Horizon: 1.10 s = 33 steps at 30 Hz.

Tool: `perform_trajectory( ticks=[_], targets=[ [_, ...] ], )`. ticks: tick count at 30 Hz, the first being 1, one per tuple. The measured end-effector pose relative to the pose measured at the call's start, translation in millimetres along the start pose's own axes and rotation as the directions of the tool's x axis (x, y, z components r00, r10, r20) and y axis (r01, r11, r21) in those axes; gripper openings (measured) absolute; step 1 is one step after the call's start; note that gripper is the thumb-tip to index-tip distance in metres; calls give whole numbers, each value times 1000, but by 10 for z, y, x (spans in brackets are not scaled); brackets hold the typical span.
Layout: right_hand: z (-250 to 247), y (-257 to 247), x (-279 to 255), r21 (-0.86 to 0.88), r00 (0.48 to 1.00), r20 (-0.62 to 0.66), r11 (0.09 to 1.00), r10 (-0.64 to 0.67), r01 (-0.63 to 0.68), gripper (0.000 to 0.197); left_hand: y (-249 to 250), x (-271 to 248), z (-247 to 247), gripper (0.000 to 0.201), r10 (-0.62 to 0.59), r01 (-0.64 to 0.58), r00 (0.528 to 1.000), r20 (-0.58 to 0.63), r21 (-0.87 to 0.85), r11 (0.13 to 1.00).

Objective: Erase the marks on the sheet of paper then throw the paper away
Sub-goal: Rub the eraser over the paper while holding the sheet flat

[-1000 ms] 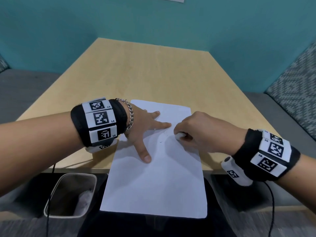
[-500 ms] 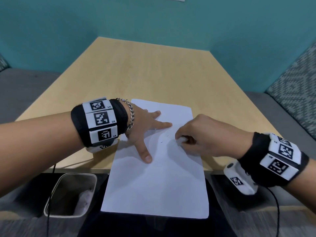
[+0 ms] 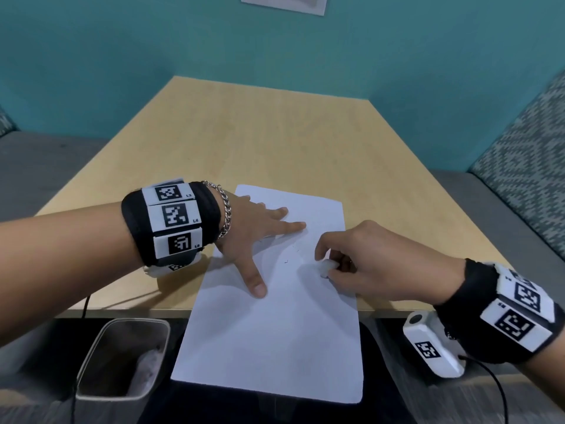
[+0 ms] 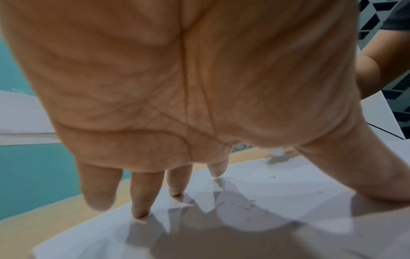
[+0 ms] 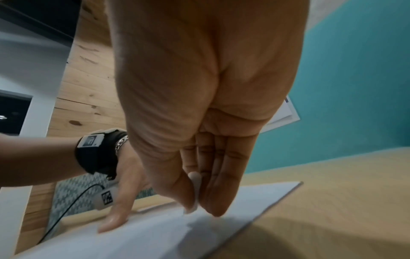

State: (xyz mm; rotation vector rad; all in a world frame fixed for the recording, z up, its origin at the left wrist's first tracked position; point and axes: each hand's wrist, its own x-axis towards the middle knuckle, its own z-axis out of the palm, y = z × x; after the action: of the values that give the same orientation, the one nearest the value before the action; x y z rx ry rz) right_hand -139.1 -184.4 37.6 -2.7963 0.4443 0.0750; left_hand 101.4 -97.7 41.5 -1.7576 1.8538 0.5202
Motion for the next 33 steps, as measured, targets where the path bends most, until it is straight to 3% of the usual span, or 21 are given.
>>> perform_trajectory(
  ticks=[5, 9, 14, 18, 24, 33],
  targets=[
    [36, 56, -35, -20, 999, -44, 1000, -3, 2, 7, -16, -33, 17, 136, -6, 8, 998, -63, 41, 999],
    [-40, 64, -47, -41, 999, -35, 999, 1, -2, 12, -91, -98, 22, 123, -46, 45, 998, -30, -35, 998],
    [-225, 222, -1, -49, 988, -152, 998, 35, -43, 16, -180, -125, 56, 117, -8, 9, 1000, 13, -119, 993],
    [-161, 236, 28, -56, 991, -120, 997, 52, -59, 19, -213, -129, 95, 123, 1, 6, 999, 51, -152, 988],
    [-82, 177, 111, -28, 992, -115, 998, 61, -65, 25, -105, -163, 124, 130, 8, -7, 1000, 6, -166, 986],
    [63, -141, 116, -201, 999, -10, 979, 39, -40, 15, -64, -131, 127, 131, -26, 28, 999, 27, -87, 996]
  ],
)
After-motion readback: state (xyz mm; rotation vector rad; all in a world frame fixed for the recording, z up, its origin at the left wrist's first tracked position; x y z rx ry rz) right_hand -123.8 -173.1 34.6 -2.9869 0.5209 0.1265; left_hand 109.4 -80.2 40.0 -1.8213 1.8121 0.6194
